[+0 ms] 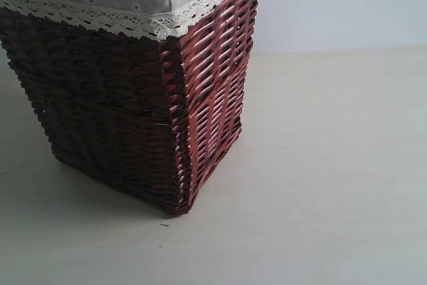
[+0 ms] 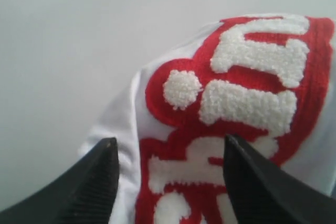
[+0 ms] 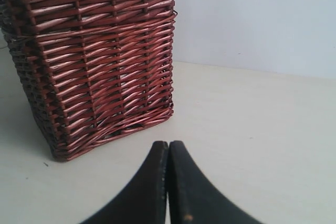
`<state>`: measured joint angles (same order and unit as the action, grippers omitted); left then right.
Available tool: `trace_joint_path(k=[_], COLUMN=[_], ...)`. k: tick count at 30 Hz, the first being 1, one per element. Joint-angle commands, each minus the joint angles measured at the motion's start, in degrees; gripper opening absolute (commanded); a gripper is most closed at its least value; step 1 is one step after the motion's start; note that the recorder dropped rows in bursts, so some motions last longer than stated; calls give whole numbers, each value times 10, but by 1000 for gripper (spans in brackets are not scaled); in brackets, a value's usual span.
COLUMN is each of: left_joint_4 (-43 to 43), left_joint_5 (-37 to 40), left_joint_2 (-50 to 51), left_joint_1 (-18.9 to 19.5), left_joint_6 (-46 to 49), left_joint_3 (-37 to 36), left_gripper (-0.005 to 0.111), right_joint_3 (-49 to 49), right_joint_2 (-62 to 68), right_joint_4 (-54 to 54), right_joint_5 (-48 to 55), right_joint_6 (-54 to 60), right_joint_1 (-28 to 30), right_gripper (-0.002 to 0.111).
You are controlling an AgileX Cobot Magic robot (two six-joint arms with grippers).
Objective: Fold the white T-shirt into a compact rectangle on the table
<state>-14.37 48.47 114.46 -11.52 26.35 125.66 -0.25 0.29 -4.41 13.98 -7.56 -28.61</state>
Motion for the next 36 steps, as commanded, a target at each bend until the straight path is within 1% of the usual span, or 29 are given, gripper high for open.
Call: trace_joint_path(k=[1, 2, 3, 4, 5, 6, 11, 12, 15, 18, 20, 22, 24, 25, 26, 28, 29, 30, 32, 34, 36], left_joint_4=[6, 7, 10, 10, 11, 11, 11, 37, 68, 59, 32, 28, 36, 43, 61, 114, 144, 161, 169, 169, 169], left_joint_5=[-33, -34, -36, -34, -28, -27, -48, -47, -39, -48, -53, -42, -20, -9, -3, 0, 2, 4, 7, 7, 7], left_joint_2=[12, 12, 16, 18, 20, 20, -2, -11, -29, -46, -50, -50, -44, -40, -37, -30, -27, -23, -18, -14, -11], left_joint_1=[-1, -1, -1, -1, -1, -1, -1, -1, -1, -1, -1, -1, -1, 1, 2, 2, 2, 2, 2, 2, 2], left_joint_6=[-11, -11, -11, -11, -11, -10, -1, -1, -12, -12, -12, -12, -17, -22, -43, -99, -121, -135, -137, -137, -136], left_joint_3=[2, 2, 2, 2, 2, 2, 2, 2, 2, 2, 2, 2, 2, 2, 2, 2, 2, 2, 2, 2, 2], left_gripper=[37, 33, 24, 21, 8, 0, 0, 0, 0, 0, 0, 2, 11, 19, 28, 43, 47, 48, 43, 35, 23], right_joint_3=[3, 3, 3, 3, 3, 3, 3, 3, 3, 3, 3, 3, 3, 3, 3, 3, 3, 3, 3, 3, 3], right_joint_2=[-3, -3, -3, -3, -3, -3, -3, -3, -3, -3, -3, -3, -3, -3, -3, -3, -3, -3, -3, -3, -3], right_joint_4=[0, 0, 0, 0, 0, 0, 0, 0, 0, 0, 0, 0, 0, 0, 0, 0, 0, 0, 0, 0, 0], right_joint_5=[-4, -4, -4, -4, -4, -4, -4, -4, -4, -4, -4, -4, -4, -4, -4, -4, -7, -12, -17, -15, -15], right_joint_6=[-1, -1, -1, -1, -1, -1, -1, -1, -1, -1, -1, -1, -1, -1, -1, -1, -1, -1, -1, -1, -1], right_joint_1=[-1, -1, -1, -1, -1, -1, -1, -1, -1, -1, -1, -1, -1, -1, -1, -1, -1, -1, -1, -1, -1], right_gripper=[0, 0, 0, 0, 0, 0, 0, 0, 0, 0, 0, 0, 0, 0, 0, 0, 0, 0, 0, 0, 0])
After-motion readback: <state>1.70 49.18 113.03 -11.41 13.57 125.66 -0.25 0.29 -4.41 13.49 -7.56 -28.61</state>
